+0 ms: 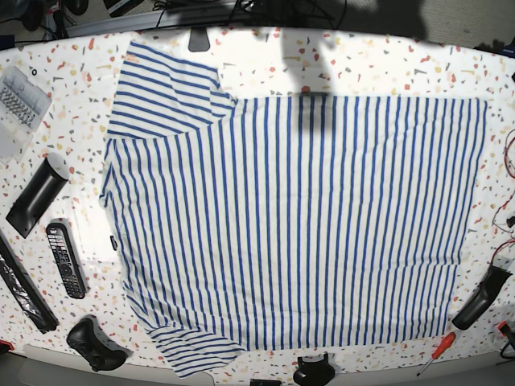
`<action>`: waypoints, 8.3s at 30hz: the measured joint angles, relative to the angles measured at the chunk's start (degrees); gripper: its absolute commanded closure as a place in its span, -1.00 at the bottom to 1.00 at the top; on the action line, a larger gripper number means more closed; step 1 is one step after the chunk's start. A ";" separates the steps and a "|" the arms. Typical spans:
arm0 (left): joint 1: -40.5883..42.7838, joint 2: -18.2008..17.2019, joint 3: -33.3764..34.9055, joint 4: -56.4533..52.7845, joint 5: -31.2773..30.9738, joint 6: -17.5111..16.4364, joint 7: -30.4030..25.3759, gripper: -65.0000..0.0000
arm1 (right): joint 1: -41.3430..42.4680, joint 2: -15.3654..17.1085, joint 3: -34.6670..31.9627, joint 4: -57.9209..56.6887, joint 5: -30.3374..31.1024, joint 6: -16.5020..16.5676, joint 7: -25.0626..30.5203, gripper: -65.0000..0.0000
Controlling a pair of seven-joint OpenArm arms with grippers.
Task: Layout the t-shirt on the table in an organized manner, then fold the t-shirt properly
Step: 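Move both grippers from rest toward the shirt's collar-side corners, then lower both grippers onto the shirt's collar-side edge corners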
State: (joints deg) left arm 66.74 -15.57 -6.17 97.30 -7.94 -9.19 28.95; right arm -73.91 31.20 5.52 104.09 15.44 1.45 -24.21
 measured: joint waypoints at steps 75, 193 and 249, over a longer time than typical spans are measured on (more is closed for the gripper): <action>-25.33 -24.94 -10.23 20.74 9.55 -17.05 -9.16 -0.28 | 17.94 5.38 16.39 25.24 -19.56 8.76 -4.81 0.22; -36.54 -30.12 10.27 -2.27 22.60 -4.11 -15.67 0.04 | 18.18 5.09 16.39 25.18 -21.68 10.38 -5.55 0.22; -35.47 -31.58 10.03 -7.34 34.77 0.22 -17.55 1.00 | 18.18 5.14 16.41 25.18 -21.92 17.35 -7.28 0.22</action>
State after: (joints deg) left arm 31.27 -47.16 3.86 89.95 26.83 -8.97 11.40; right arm -55.72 36.34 21.93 129.27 -6.48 18.81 -31.48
